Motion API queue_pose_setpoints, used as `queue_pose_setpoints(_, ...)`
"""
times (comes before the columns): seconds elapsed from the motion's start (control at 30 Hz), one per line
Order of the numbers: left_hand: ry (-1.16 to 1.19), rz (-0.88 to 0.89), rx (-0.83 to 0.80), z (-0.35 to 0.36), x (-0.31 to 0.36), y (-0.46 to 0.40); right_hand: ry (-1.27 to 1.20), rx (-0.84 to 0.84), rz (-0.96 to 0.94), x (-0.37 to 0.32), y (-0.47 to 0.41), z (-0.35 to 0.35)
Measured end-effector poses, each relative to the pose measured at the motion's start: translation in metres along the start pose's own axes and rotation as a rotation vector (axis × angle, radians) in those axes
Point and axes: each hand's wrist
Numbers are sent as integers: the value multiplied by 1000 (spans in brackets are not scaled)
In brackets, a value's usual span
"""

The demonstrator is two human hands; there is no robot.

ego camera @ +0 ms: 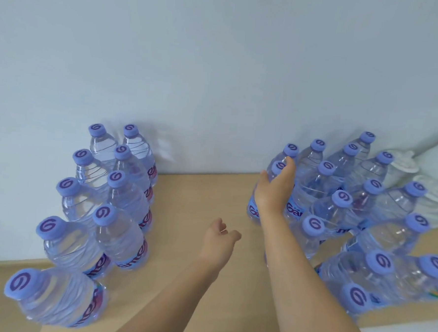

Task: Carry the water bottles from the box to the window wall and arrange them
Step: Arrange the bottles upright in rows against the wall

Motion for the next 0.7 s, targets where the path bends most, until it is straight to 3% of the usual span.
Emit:
queue_pose_setpoints(0.17,-42,18,-7,-1,3,-3,62,11,-61,0,8,2)
queue_pose_setpoints(0.37,-117,97,5,-13,-5,-3,56,-130,-245,-26,45,-16)
queue_pose_setpoints(0.43,-175,164,18,-17,-7,3,31,-212,-297,-37,57,-26)
queue_pose_setpoints(0.53,-2,288,66,-21,-5,13,-49,-391,-278,-54,75,-39)
queue_pose_setpoints(0.63,95,292,154,-30,-7,38,-87,-585,-246,-66,92,-44)
queue_pose_setpoints(0.7,72,239,49,-49,-10,59,-60,-778,-173,-73,93,-46)
Point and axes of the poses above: each hand's wrist, its own y-axis away from the middle knuckle, its own z-axis out of the palm, x = y × z, and after that the axes turned 14 degrees about z, right-handed
